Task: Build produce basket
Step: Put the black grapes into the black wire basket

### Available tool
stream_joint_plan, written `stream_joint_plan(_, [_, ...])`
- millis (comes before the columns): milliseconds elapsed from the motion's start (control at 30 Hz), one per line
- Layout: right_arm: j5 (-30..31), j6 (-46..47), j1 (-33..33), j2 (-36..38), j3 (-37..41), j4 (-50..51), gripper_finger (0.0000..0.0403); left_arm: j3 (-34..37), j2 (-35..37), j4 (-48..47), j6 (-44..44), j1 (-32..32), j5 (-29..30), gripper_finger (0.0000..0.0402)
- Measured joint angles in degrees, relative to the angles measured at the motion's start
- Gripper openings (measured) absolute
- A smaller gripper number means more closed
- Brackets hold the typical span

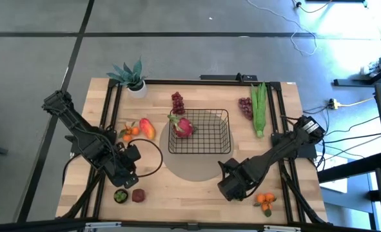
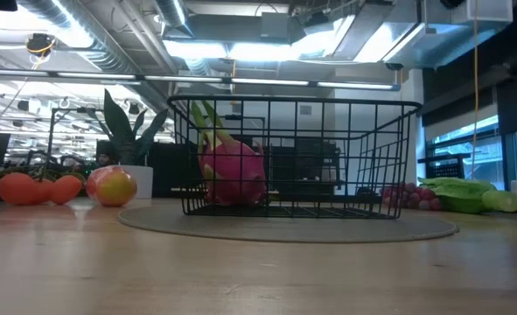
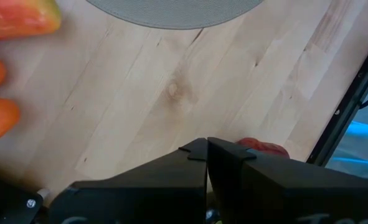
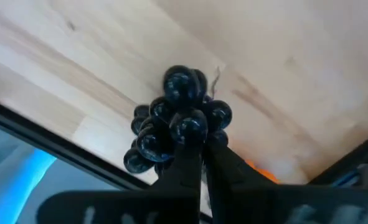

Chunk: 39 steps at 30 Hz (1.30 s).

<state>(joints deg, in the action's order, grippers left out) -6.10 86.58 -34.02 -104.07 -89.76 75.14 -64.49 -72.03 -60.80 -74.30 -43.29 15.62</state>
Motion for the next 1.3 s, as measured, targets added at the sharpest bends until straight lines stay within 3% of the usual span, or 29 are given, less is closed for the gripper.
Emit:
stream_joint_plan(367, [9.97, -5.43, 1.82, 0.08, -15.75, 13.37, 0.0, 0.0, 0.0, -0.02, 0.0, 0.0, 1.12, 0.0])
stream_joint_plan(733, [27.13, -20.99, 7.66, 0.13, -29.47, 14.91, 0.0, 0.02, -0.02, 0.0, 1.67, 0.02, 13.35, 0.0])
stream_joint_plan(1000, [34.87, -36.46, 17.08, 0.13, -29.87, 14.67, 0.0, 0.0, 0.0, 0.0, 4.59, 0.74, 30.69, 0.0])
stream_joint_plan(1300, [32.16, -55.29, 28.3, 0.11, -22.21, 0.95, 0.0, 0.0, 0.0, 0.01, 4.48, 4.47, 31.72, 0.0])
